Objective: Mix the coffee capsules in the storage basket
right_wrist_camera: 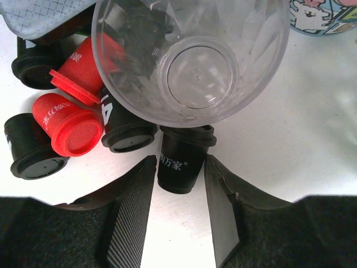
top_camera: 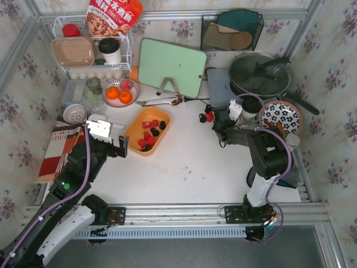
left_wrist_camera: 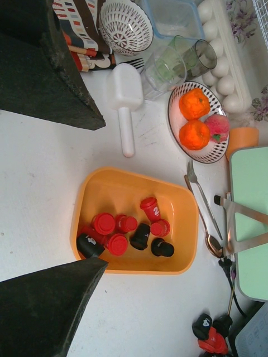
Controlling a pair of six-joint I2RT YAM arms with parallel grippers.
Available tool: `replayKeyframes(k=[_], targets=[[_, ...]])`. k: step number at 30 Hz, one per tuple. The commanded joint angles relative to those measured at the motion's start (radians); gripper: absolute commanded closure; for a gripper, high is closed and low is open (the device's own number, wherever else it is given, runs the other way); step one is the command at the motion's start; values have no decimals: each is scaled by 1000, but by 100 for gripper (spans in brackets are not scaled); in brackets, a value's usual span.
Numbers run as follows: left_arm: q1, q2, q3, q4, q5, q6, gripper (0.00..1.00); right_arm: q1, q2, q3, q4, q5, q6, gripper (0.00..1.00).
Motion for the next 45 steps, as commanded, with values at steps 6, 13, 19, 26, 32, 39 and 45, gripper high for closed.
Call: replayKeyframes(k=[6, 13, 19, 26, 32, 39, 45], targets=[[0, 0, 0, 48, -6, 10, 1, -4, -16, -14, 19, -17, -10, 67], [1, -1, 0, 49, -4, 9, 1, 13, -79, -45, 46, -91, -101, 78], [0, -3, 0, 49, -4, 7, 1, 123, -167, -42, 70, -93, -157, 87], [0, -4, 1, 49, -2, 5, 1, 323, -118, 148, 46, -212, -250, 89], [0, -12, 2, 47, -3, 4, 1, 408, 81, 381, 22, -348, -379, 88], [0, -17, 1, 46, -5, 3, 1, 449, 286, 586, 3, -368, -504, 81], [0, -15, 1, 46, -4, 4, 1, 450, 345, 650, -2, -332, -526, 57]])
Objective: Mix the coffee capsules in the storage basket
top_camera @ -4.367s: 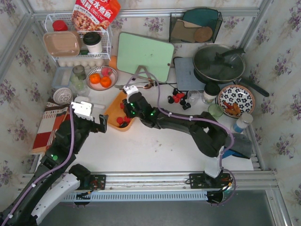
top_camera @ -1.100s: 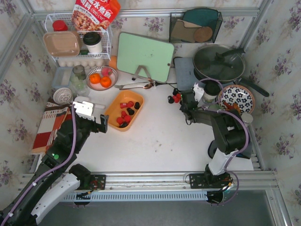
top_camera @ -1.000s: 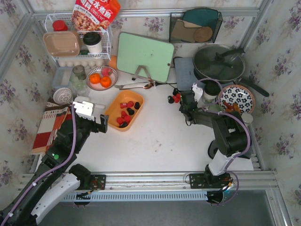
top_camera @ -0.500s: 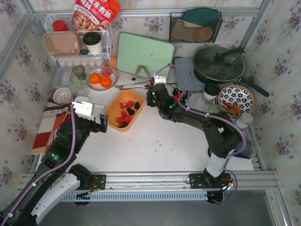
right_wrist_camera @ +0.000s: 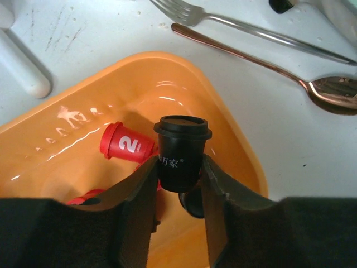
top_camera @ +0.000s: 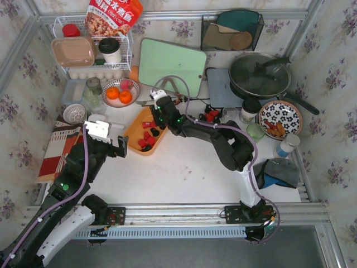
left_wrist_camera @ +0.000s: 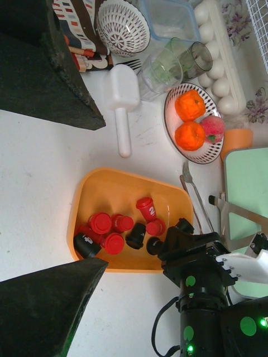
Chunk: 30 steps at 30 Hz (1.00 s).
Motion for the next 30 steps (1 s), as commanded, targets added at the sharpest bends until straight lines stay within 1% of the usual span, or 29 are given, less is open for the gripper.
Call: replayKeyframes(k=[1, 3, 6, 8, 12, 17, 21, 25, 30], targets=[[0, 0, 1, 39, -5, 4, 1, 3, 7, 27, 9, 25, -40, 50], [0, 0, 2, 39, -6, 6, 1, 3, -15, 21, 6, 12, -41, 40], [0, 1, 1, 39, -6, 7, 1, 2, -57, -7, 2, 2, -41, 33], [0, 2, 1, 38, -7, 7, 1, 3, -99, -45, 17, 0, -42, 31], [0, 3, 1, 39, -7, 7, 1, 3, -190, -138, 58, 68, -41, 31], [0, 6, 1, 38, -5, 7, 1, 3, -288, -254, 113, 253, -49, 34], [0, 6, 1, 39, -6, 8, 1, -3, -343, -328, 135, 364, -56, 35], [0, 8, 1, 39, -5, 7, 1, -29, -370, -364, 106, 450, 7, 37], [0, 8, 1, 39, -5, 9, 1, -86, -398, -424, 106, 493, 100, 39]])
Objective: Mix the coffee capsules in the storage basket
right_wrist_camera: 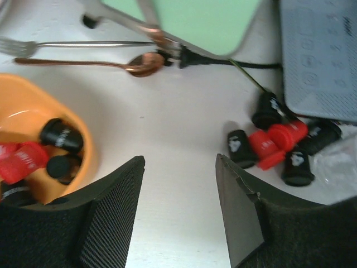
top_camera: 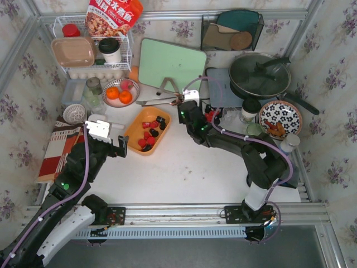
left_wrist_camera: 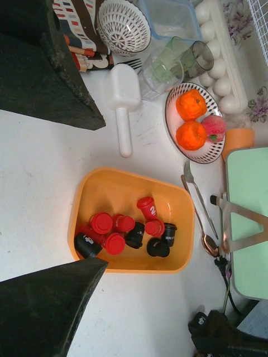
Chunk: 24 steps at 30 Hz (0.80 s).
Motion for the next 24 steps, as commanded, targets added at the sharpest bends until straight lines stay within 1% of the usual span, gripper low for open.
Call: replayKeyframes(k=[1, 7, 11, 18, 24], targets=[[0, 1, 1, 39, -5, 8, 1, -48, -22, -48, 32, 84, 92, 39], [0, 2, 0, 38, -3, 7, 1, -132, -15, -90, 102, 47, 67, 40], [0, 4, 0, 38, -2, 9, 1, -208, 15, -76, 115, 8, 73, 40], [0, 11, -2, 39, -6, 13, 1, -291, 81, -42, 146, -34, 88, 41], [0, 14, -2, 41, -8, 16, 1, -346, 136, -6, 133, -67, 94, 41]])
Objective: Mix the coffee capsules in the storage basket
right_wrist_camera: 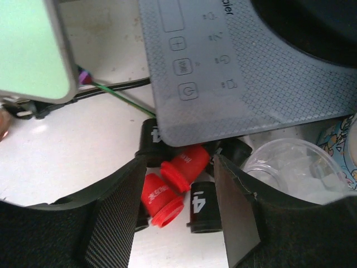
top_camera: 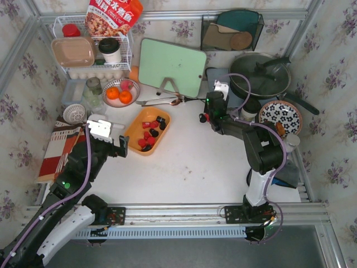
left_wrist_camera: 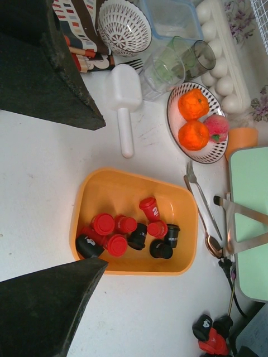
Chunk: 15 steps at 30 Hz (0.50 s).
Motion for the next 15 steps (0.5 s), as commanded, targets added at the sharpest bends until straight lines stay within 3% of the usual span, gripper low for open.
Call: replayKeyframes(k=[1, 15], targets=[[0, 3, 0, 41, -8, 10, 1, -25, 27, 20, 21, -15, 12, 41], [0, 9, -2, 43, -5, 10, 1, -72, 22, 13, -171, 4, 160, 42]])
